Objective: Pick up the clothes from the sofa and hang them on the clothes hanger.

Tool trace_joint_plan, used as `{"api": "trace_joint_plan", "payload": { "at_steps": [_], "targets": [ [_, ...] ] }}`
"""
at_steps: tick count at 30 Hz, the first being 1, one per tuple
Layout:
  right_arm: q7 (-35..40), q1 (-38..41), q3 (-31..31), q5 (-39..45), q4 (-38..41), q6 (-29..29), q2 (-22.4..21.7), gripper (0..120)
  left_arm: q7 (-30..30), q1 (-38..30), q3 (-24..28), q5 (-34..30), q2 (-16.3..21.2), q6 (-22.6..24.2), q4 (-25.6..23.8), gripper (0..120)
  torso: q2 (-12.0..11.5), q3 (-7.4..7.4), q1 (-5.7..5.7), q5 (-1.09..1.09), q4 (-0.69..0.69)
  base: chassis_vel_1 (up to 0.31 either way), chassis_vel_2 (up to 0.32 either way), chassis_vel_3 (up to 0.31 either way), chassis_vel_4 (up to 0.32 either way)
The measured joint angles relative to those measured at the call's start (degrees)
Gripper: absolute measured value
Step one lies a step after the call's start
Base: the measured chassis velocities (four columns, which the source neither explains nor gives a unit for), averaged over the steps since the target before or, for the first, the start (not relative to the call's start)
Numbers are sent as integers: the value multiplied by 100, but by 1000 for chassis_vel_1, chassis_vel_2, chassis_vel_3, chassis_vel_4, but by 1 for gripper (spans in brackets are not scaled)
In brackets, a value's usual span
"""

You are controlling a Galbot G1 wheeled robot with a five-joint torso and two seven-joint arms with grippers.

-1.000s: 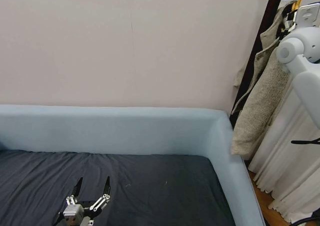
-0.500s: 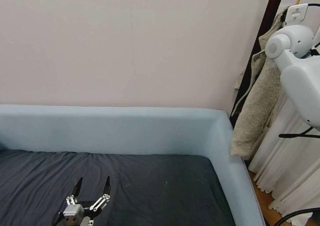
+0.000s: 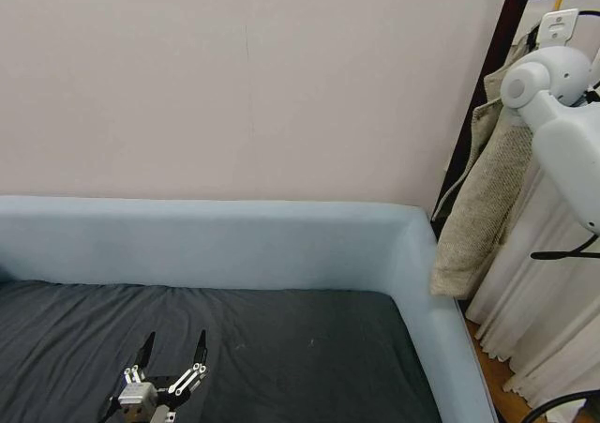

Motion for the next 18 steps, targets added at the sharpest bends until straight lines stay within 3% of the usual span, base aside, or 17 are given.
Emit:
{"api": "trace_joint_plan", "payload": {
  "at_steps": [10, 15, 18],
  "targets": [
    [-397, -204, -2, -63, 430, 10, -299, 51, 0, 0, 0, 0, 0, 0, 0, 100, 0, 0, 0, 1, 0, 0, 0, 0, 0],
    [-640, -265, 37, -185, 713, 23, -441, 65, 0, 0, 0, 0, 0, 0, 0, 100, 0, 0, 0, 0, 0, 0, 0, 0, 0],
    [-1216, -312, 113, -261, 1155, 310, -686, 80, 0, 0, 0, 0, 0, 0, 0, 100, 0, 0, 0, 0, 0, 0, 0, 0, 0]
  ]
}}
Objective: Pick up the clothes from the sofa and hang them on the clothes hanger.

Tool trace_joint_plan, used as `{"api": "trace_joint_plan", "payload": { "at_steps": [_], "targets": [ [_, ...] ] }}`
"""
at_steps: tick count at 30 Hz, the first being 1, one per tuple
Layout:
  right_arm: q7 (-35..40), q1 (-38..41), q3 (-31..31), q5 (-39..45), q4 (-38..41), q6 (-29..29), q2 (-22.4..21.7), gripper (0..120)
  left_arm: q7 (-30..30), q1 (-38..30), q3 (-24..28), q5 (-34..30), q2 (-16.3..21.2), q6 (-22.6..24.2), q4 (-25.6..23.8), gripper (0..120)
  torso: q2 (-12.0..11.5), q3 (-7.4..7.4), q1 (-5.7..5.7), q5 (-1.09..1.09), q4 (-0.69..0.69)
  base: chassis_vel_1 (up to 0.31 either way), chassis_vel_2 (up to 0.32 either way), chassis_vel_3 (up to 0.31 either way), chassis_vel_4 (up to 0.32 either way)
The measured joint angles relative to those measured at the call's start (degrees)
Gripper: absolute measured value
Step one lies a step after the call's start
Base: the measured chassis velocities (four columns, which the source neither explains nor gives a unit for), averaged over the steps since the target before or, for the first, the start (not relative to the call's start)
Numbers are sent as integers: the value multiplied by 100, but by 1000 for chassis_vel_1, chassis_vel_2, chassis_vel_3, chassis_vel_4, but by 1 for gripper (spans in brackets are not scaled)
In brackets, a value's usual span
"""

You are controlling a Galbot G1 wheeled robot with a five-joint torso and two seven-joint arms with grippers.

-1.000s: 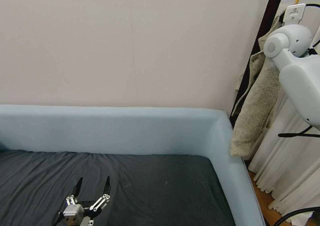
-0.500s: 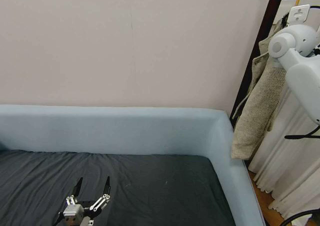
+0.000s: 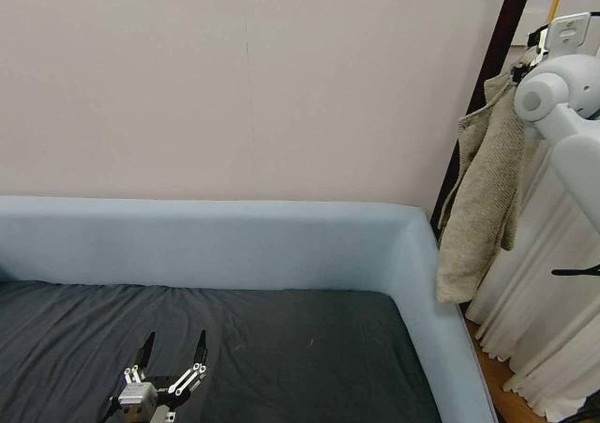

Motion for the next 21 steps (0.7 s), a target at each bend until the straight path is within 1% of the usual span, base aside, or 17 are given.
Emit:
{"api": "trace_joint_plan", "payload": {
  "at_steps": [1, 2, 4, 5, 6, 7, 10, 11, 12, 14, 15, 16, 18, 19, 20, 21],
  "targets": [
    [-215, -39, 32, 7, 170, 145, -101, 85, 0, 0, 0, 0, 0, 0, 0, 100, 0, 0, 0, -1, 0, 0, 0, 0, 0],
    [-215, -39, 32, 7, 170, 145, -101, 85, 0, 0, 0, 0, 0, 0, 0, 100, 0, 0, 0, -1, 0, 0, 0, 0, 0],
    [-659, -234, 161, 103, 575, 465, -319, 93, 0, -1, 0, 0, 0, 0, 0, 100, 0, 0, 0, -1, 0, 0, 0, 0, 0],
    [-695, -264, 181, 120, 619, 494, -341, 94, 0, 0, 0, 0, 0, 0, 0, 100, 0, -1, 0, -1, 0, 0, 0, 0, 0],
    [-963, -540, 380, 277, 960, 700, -508, 99, 0, 0, 0, 0, 0, 0, 0, 100, 0, 0, 0, -1, 0, 0, 0, 0, 0],
    [-963, -540, 380, 277, 960, 700, -508, 99, 0, 0, 0, 0, 0, 0, 0, 100, 0, 0, 0, -1, 0, 0, 0, 0, 0],
    [-1506, -1725, 1124, 571, 1877, 1222, -999, 100, 0, 0, 0, 1, 0, 0, 0, 100, 0, 0, 0, 3, 0, 0, 0, 0, 0],
    [-1506, -1725, 1124, 571, 1877, 1222, -999, 100, 0, 0, 0, 1, 0, 0, 0, 100, 0, 0, 0, 3, 0, 0, 0, 0, 0],
    [-1568, -1983, 1264, 620, 2070, 1303, -1101, 100, -1, 0, -1, 0, 0, 0, 0, 100, 0, 0, 0, 3, -2, 0, 0, 0, 0],
    [-1726, -2807, 1687, 655, 2612, 1565, -1380, 100, 0, -1, 0, 1, 0, 0, -1, 100, 1, -1, 0, 0, -3, 0, 0, 0, 0],
    [-1766, -3183, 1889, 632, 2795, 1662, -1424, 100, 0, -1, 0, 0, 0, 0, 0, 100, 1, -1, -1, -1, -3, 0, 0, 0, 0],
    [-1766, -3183, 1889, 632, 2795, 1662, -1424, 100, 0, -1, 0, 0, 0, 0, 0, 100, 1, -1, -1, -1, -3, 0, 0, 0, 0],
    [-1836, -4198, 2334, 390, 3093, 1869, -1306, 100, 0, -1, 0, 1, 0, 0, 0, 100, 1, -1, -1, -3, 0, 0, 0, 0, 0],
    [-1882, -4640, 2486, 206, 3167, 1943, -1198, 100, 1, -1, 0, 1, 0, 0, 0, 100, 0, 0, -1, 2, 1, 0, 0, 0, 0],
    [-1882, -4640, 2486, 206, 3167, 1943, -1198, 100, 1, -1, 0, 1, 0, 0, 0, 100, 0, 0, -1, 2, 1, 0, 0, 0, 0],
    [-1950, -5134, 2700, -2, 3232, 2013, -1080, 100, 1, -1, 0, 0, 0, 0, 0, 100, -1, 1, 0, 3, 5, 0, 0, 0, 0]
  ]
}}
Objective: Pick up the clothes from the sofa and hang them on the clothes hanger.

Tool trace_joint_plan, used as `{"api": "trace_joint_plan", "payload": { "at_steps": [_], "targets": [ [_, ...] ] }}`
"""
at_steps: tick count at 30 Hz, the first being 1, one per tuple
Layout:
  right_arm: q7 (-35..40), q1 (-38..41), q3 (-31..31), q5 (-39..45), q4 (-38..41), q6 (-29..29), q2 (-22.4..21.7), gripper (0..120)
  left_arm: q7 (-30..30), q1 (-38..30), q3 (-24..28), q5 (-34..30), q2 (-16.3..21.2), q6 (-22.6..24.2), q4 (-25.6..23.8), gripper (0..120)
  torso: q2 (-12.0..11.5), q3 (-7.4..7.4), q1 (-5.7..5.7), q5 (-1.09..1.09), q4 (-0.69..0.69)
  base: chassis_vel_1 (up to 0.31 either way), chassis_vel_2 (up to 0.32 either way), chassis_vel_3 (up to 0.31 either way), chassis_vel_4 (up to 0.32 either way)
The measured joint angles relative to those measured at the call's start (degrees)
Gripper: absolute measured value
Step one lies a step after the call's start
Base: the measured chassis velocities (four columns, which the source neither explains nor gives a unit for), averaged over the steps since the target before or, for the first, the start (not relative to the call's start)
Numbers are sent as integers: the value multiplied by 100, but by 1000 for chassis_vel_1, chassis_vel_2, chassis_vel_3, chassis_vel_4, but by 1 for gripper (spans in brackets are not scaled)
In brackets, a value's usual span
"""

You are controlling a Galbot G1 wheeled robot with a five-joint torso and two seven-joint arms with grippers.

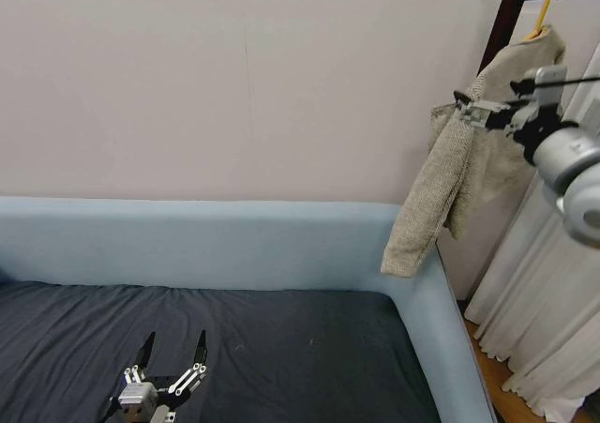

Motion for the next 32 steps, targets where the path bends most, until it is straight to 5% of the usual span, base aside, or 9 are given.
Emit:
{"api": "trace_joint_plan", "payload": {
  "at_steps": [7, 10, 11, 16, 24, 32],
  "targets": [
    [-397, -2633, 1589, -877, 464, 336, 577, 100, -1, 0, 0, 0, 0, 0, 0, 100, 0, -1, 0, -1, -7, 0, 0, 0, 0],
    [-1022, -4302, 2390, -1483, 864, 781, 1286, 100, 0, 0, 0, 0, 1, 0, 0, 100, 0, -1, 0, -2, -4, 0, 0, 0, 0],
    [-1022, -4302, 2390, -1483, 864, 781, 1286, 100, 0, 0, 0, 0, 1, 0, 0, 100, 0, -1, 0, -2, -4, 0, 0, 0, 0],
    [-2061, -6340, 2877, -3445, 1110, 2376, 2723, 100, 3, 0, 1, 0, 1, -2, 0, 100, 1, -2, -1, -4, -8, 0, 0, 0, 0],
    [-2312, -7139, 2895, -4125, 821, 3301, 3753, 100, 0, 0, 0, 0, 0, -3, 0, 100, 1, -2, -1, -5, -4, 0, 0, 0, 0],
    [-2284, -7096, 2721, -4174, 705, 3459, 3895, 100, 0, 0, 0, 0, 0, -2, 0, 100, 1, -1, -1, -4, -4, 0, 0, 0, 0]
  ]
}}
